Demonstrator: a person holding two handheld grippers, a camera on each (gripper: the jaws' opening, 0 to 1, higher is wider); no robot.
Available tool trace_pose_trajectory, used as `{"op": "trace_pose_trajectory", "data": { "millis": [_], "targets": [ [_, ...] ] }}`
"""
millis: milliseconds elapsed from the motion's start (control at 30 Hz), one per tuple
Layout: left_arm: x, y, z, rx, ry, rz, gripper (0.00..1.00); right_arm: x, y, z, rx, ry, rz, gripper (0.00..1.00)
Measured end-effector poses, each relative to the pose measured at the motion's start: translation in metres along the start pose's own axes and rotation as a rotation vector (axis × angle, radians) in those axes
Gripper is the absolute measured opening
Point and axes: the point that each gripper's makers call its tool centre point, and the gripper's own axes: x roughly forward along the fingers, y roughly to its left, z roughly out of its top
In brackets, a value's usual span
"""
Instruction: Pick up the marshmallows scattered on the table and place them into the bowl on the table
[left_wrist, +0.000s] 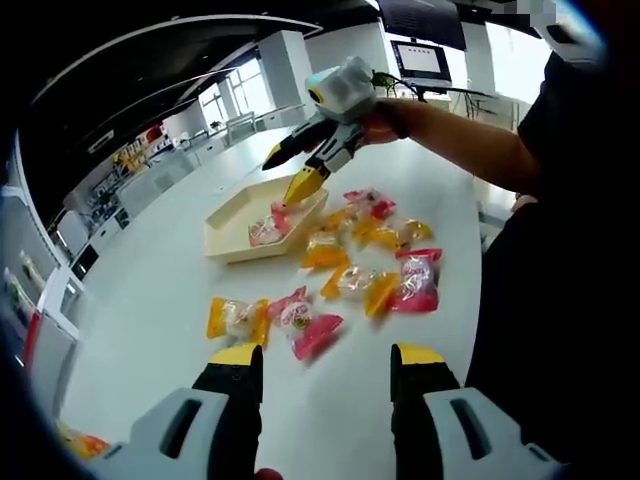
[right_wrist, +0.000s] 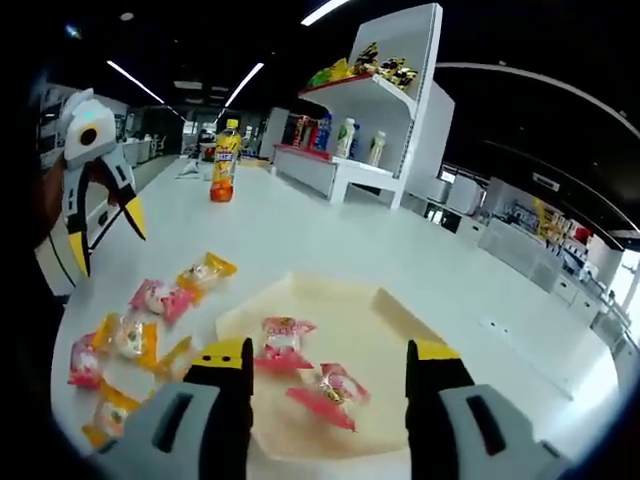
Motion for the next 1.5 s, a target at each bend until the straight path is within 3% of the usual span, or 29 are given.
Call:
{"op": "trace_pose_trajectory", "data": {
  "millis": [1500],
  "targets": [
    [0.003, -0.001, 0.002, 0.012, 0.012, -0.008, 0.5, -0.008, 0.009, -0.009, 0.015, 0.036, 0.008, 0.58]
  ]
}}
